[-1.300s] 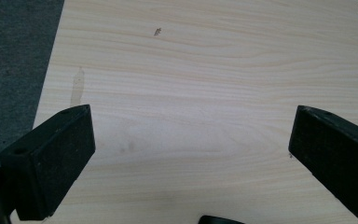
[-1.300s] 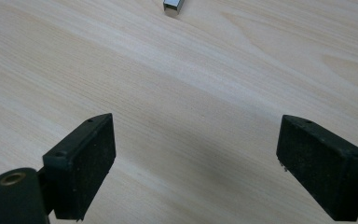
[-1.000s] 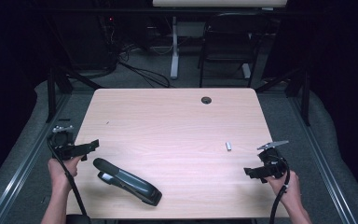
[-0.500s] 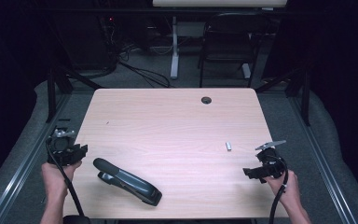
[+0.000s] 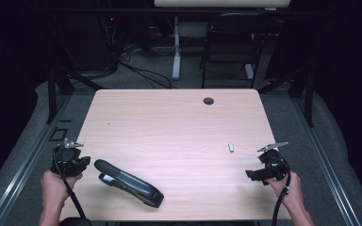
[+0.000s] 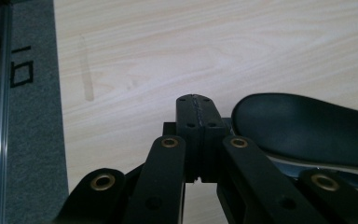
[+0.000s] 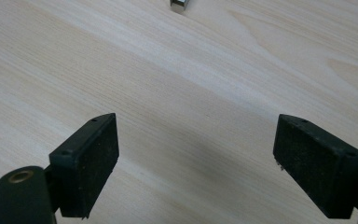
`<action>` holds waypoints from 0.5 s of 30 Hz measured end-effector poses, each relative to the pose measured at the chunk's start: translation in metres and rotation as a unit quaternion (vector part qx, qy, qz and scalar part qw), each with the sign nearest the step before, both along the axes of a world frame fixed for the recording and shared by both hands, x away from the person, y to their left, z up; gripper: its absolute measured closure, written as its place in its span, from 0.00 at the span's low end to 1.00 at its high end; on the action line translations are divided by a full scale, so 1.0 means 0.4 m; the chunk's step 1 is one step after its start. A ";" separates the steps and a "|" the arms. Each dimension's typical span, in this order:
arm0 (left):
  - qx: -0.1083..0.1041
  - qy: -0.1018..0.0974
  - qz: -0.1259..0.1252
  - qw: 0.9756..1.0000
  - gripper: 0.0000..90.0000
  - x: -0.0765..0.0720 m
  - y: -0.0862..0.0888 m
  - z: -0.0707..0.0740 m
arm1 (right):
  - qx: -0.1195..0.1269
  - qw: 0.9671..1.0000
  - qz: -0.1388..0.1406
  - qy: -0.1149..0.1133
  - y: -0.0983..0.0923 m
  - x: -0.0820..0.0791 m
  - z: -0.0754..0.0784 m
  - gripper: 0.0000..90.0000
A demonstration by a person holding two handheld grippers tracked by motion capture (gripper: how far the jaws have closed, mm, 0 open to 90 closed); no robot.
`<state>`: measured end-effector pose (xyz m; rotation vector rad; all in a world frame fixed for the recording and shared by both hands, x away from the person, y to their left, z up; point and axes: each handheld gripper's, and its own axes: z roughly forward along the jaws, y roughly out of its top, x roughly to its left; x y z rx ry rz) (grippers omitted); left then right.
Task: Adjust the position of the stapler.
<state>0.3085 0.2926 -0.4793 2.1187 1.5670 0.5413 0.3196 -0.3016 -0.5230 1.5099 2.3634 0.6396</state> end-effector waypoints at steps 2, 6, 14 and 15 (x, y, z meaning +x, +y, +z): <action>0.008 0.019 -0.010 1.000 1.00 0.003 -0.005 -0.005 | 0.000 1.000 0.000 -0.001 0.000 0.000 0.000 0.15; 0.005 0.038 -0.020 0.999 1.00 0.005 -0.009 -0.011 | -0.003 1.000 -0.001 0.000 -0.002 0.001 0.000 0.15; 0.002 0.049 -0.027 0.998 1.00 0.007 -0.012 -0.016 | 0.002 1.000 -0.002 -0.002 -0.001 0.000 0.001 0.15; 0.003 0.049 -0.026 0.998 1.00 0.008 -0.013 -0.016 | 0.001 1.000 -0.001 -0.001 -0.002 0.001 0.001 0.15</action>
